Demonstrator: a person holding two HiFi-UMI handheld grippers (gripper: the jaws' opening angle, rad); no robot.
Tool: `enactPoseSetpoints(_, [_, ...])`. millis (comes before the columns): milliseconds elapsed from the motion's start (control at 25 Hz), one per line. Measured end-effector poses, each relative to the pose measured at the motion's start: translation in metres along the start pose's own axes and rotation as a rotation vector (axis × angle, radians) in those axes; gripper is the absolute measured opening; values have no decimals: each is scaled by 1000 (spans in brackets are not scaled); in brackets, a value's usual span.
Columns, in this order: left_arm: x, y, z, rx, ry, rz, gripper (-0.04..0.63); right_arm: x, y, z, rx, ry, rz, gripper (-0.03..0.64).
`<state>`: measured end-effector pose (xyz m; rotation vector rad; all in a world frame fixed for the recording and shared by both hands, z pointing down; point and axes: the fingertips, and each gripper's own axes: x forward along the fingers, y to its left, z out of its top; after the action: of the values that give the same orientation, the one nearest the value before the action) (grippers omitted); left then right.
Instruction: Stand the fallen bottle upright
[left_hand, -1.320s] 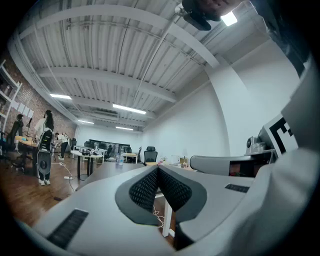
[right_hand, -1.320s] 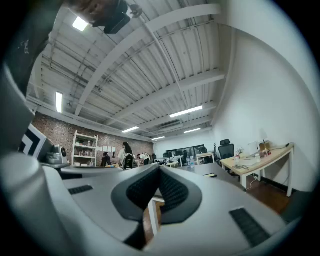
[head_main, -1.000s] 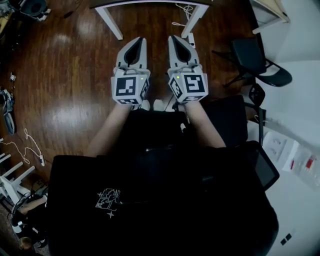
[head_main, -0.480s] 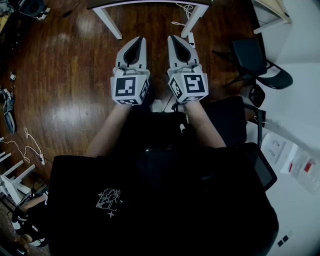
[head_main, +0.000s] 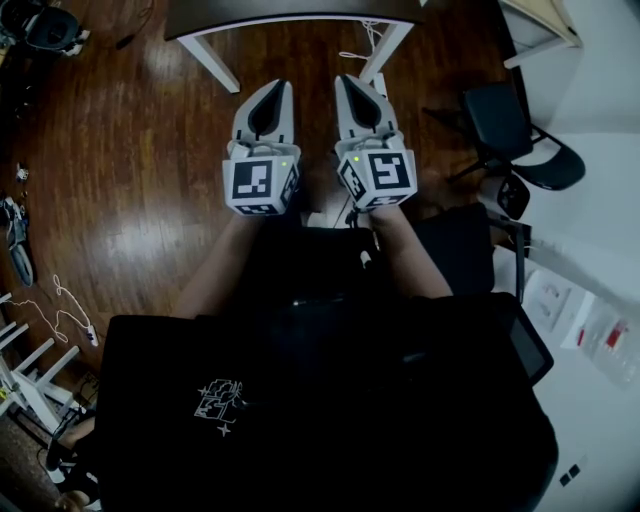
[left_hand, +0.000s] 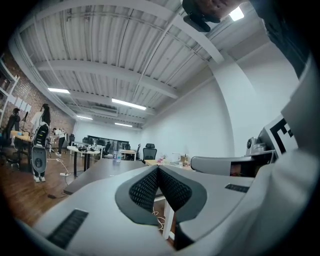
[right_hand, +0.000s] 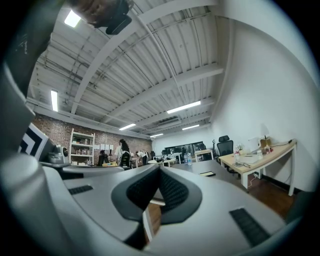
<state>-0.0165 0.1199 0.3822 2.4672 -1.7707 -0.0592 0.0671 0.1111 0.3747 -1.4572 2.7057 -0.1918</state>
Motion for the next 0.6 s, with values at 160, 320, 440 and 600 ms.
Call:
enactPoseSetpoints(160, [30,24,5,-7,-1,-29,0,36,-7,2,2,3,-25,14])
enactPoseSetpoints(320, [57,43,6,-30,10,-76,0,70,-11,5,3,2,-45,14])
enactPoseSetpoints(440, [75,61,7,-31,23,-89,0,94,-15,7,-11,-1,-66,14])
enactPoseSetpoints(600, [100,85,10,-24,11,-108,0,126,-19,11,-24,-2,-82,14])
